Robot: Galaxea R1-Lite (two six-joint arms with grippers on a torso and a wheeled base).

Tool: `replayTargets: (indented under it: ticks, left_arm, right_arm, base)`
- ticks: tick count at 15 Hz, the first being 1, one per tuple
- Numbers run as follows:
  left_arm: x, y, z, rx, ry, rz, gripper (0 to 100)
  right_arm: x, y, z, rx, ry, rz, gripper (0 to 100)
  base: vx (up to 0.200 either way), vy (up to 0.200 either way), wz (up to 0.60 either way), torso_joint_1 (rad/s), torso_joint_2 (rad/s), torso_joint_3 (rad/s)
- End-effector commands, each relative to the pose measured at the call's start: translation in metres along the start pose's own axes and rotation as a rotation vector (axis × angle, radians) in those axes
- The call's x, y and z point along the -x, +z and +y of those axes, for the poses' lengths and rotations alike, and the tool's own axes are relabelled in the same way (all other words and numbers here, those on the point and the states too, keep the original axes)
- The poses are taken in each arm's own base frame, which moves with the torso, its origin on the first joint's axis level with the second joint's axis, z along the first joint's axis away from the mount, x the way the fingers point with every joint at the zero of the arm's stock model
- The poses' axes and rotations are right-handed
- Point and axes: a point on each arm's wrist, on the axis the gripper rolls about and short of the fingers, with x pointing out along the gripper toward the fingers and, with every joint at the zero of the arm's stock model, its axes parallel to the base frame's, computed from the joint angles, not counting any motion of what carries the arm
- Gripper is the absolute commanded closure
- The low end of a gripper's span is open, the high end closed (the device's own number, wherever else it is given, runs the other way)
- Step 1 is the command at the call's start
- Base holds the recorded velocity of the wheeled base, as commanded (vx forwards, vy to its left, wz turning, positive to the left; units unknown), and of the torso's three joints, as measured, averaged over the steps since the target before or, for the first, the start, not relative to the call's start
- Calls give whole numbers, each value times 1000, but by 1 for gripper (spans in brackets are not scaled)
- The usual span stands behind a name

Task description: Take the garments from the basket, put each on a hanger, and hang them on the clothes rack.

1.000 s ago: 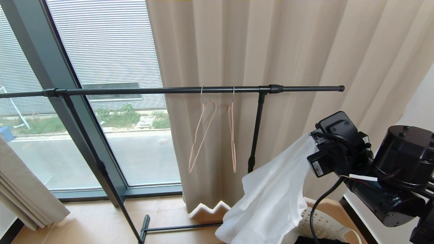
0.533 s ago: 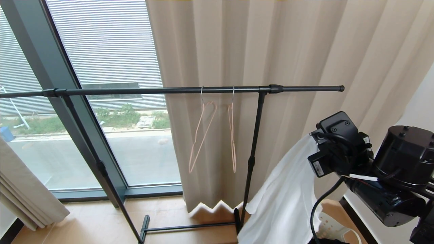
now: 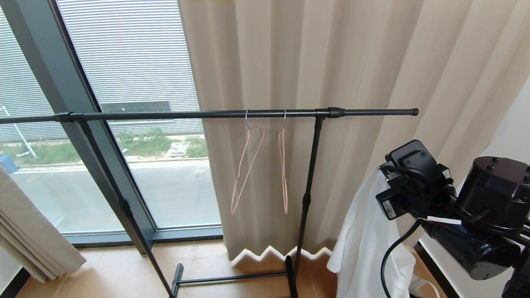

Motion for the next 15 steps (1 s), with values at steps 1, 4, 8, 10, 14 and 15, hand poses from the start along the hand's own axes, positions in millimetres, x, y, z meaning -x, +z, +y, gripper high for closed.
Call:
replayTargets:
  ticks: [1,4,8,10,14,15]
  left_arm:
    - [0,0,0,0,0,1,0]
    - [0,0,0,0,0,1,0]
    - [0,0,0,-4,1,2,0]
    - [0,0,0,3,6,0,0]
    - [0,0,0,9,9,-2,0]
    - [0,0,0,7,9,-2,0]
  right_arm:
    - [0,0,0,1,1,1,100]
    - [-1,0,0,-1,0,-1,100]
    - [3,-11,3,18,18,31,100]
    - [5,-17,5,31,34,49,100]
    - [14,-14,-2,16,19,23,100]
    - [20,-10,-3,14,27,0,100]
  base:
    - [0,0,0,163,-344,-188]
    - [0,0,0,160,-347,-186]
    - [0,0,0,16,-46,-16]
    - [0,0,0,0,0,0]
    - [0,0,0,0,0,0]
    - [0,0,0,0,0,0]
